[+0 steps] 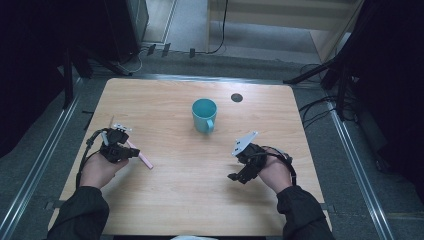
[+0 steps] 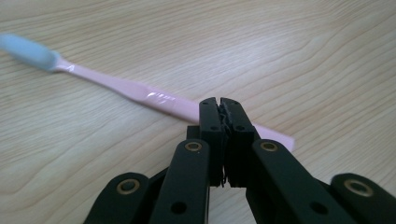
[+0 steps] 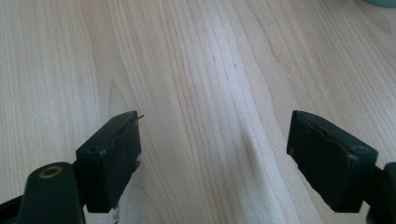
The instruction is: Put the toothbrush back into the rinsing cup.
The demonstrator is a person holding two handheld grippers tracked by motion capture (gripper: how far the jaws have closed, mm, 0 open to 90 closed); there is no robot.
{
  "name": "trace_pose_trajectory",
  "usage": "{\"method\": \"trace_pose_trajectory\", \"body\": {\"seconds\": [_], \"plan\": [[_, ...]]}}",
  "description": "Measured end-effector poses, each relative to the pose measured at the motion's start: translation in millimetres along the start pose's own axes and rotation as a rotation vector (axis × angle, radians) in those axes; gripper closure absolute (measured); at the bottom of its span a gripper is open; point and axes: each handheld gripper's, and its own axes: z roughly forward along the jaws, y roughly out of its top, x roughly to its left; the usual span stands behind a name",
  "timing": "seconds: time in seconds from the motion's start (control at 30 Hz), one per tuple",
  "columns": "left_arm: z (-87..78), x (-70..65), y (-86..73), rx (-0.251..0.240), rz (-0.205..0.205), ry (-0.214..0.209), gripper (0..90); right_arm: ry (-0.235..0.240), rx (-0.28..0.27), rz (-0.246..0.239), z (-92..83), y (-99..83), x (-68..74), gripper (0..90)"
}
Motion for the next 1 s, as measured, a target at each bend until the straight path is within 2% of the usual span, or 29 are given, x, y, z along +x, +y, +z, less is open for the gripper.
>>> {"method": "trace_pose_trajectory", "body": {"seconds": [0.07, 0.4, 0.9, 1.0], "plan": [[7.5, -10.0, 2.9, 0.015, 0.037, 0.002, 88.2, 0.0, -0.005, -0.003, -0.1, 0.7, 0.4, 17.7], [21.9, -11.0, 4.1, 0.058, 0.039, 0.015, 88.0, 0.005, -0.001, -0.001, -0.5, 0.0, 0.4, 17.7], [12.2, -5.8, -3.8, 0.076, 0.03, 0.027, 86.9, 0.009, 0.004, -0.004, 0.0, -0.1, 0.4, 17.7], [9.6, -3.1, -7.0, 0.074, 0.008, 0.023, 87.0, 0.007, 0.003, -0.006, 0.2, 0.0, 0.0, 17.7]]}}
